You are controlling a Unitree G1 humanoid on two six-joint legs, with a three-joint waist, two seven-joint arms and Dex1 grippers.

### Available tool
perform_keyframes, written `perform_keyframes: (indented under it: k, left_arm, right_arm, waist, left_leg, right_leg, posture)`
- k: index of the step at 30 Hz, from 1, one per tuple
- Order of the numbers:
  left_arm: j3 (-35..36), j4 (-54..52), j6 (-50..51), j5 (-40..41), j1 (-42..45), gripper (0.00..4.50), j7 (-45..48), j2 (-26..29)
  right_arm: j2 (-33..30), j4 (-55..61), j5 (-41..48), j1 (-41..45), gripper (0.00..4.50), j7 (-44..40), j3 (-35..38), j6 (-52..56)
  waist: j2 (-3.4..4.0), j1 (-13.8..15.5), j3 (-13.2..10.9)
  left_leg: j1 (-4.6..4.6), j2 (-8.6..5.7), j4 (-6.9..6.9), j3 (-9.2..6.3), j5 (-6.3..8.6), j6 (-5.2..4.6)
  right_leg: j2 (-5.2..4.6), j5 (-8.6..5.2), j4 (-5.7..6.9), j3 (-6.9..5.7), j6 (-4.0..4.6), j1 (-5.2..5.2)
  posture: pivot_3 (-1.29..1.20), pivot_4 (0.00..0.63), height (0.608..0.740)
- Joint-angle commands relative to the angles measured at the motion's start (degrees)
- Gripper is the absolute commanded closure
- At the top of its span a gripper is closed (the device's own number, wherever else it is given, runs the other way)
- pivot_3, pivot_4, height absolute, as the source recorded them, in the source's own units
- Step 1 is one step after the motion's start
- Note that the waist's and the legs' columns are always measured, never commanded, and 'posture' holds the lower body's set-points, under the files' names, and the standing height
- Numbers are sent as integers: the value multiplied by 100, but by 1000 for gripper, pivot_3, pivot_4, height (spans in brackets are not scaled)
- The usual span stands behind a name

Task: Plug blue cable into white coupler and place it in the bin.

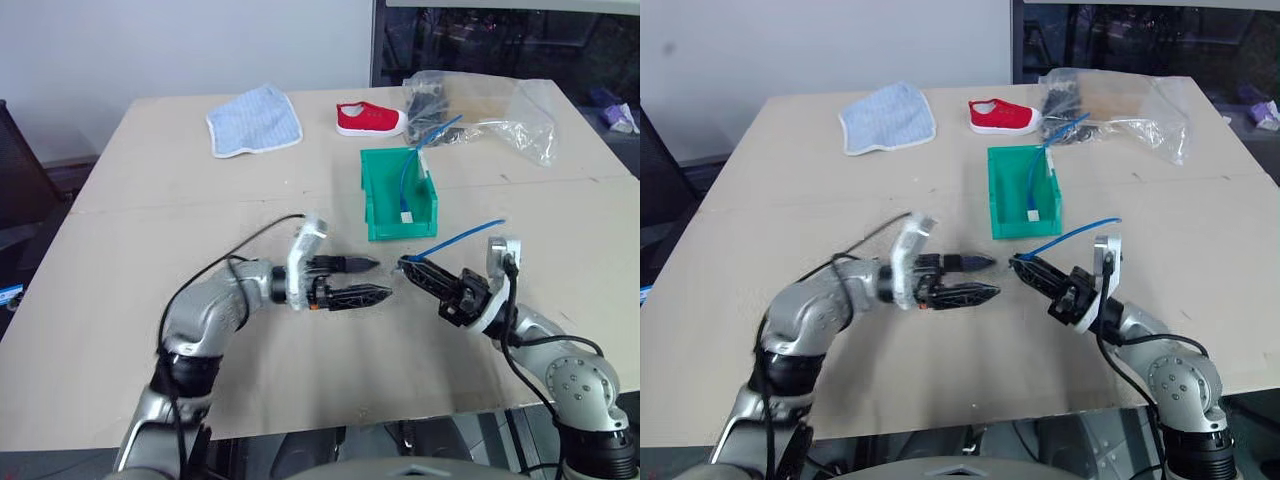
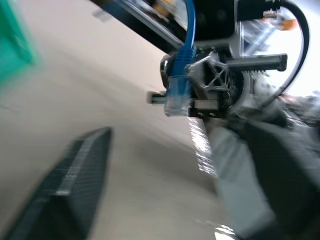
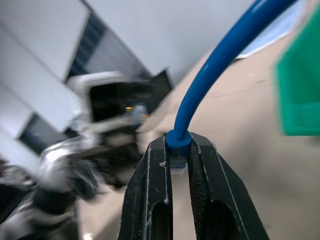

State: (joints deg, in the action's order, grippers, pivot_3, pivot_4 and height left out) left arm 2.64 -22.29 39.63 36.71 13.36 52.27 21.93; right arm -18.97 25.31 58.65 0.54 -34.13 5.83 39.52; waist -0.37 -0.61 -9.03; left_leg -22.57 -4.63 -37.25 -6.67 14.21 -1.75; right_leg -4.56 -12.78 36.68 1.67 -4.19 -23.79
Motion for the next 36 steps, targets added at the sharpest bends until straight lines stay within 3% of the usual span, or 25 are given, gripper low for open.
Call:
perform_keyframes:
  k: [1,3,7,11,19,26,28,36]
  left_arm:
    - [632,-1134,-1089,-691,-693,43,-1292,-389]
    - [892,-1482,-1281,-953,-1253,43,-1894,-584]
    - [1323,-1176,-2306,-2359,-2126,43,-3046,-697]
    - [1135,-742,-2656,-2983,-2423,43,-3667,-905]
    - [388,269,-2913,-3541,-2192,43,-4017,-1115]
    - [282,929,-3116,-3663,-1897,43,-4190,-1132]
    - [265,1066,-3171,-3701,-1846,267,-4269,-1150]
    - [198,1444,-3475,-3755,-1702,4213,-4403,-1184]
  right_arm:
    - [-7,-6,-95,-60,4500,-4,183,-225]
    - [24,-94,-155,-17,4500,8,209,-292]
    - [30,-317,-353,196,4500,-34,123,-347]
    - [-1,-435,-461,321,4500,-111,94,-324]
    - [-32,-435,-542,370,4500,-126,140,-313]
    - [-4,-355,-659,306,4500,-86,124,-368]
    - [8,-321,-673,285,4500,-68,124,-372]
    - [5,-217,-707,241,4500,-15,95,-366]
  waist:
    - [-1,30,0]
    - [0,39,1]
    - [1,73,2]
    - [-2,152,3]
    - [-5,144,6]
    - [-2,136,7]
    - [0,140,9]
    - [15,147,20]
  left_leg:
    - [-1,0,0,0,0,0]
    - [1,-1,0,5,3,-4]
    - [13,-2,-1,11,14,-24]
    - [16,-4,-2,16,15,-26]
    - [9,-8,-7,10,15,-26]
    - [10,-6,-6,10,15,-26]
    - [10,-6,-6,10,15,-26]
    - [17,-7,-6,8,15,-26]
  right_leg:
    - [-1,0,0,-1,0,1]
    - [0,0,1,2,0,3]
    - [6,0,4,-12,1,10]
    - [18,0,3,-17,0,15]
    - [23,0,-2,-26,0,17]
    - [26,0,2,-24,0,12]
    - [24,0,2,-24,-1,13]
    - [23,0,6,-27,-1,20]
  posture:
    - [0,150,740]
    - [0,150,740]
    - [0,150,740]
    - [0,150,740]
    - [0,150,740]
    - [0,150,740]
    - [0,150,740]
    - [0,150,740]
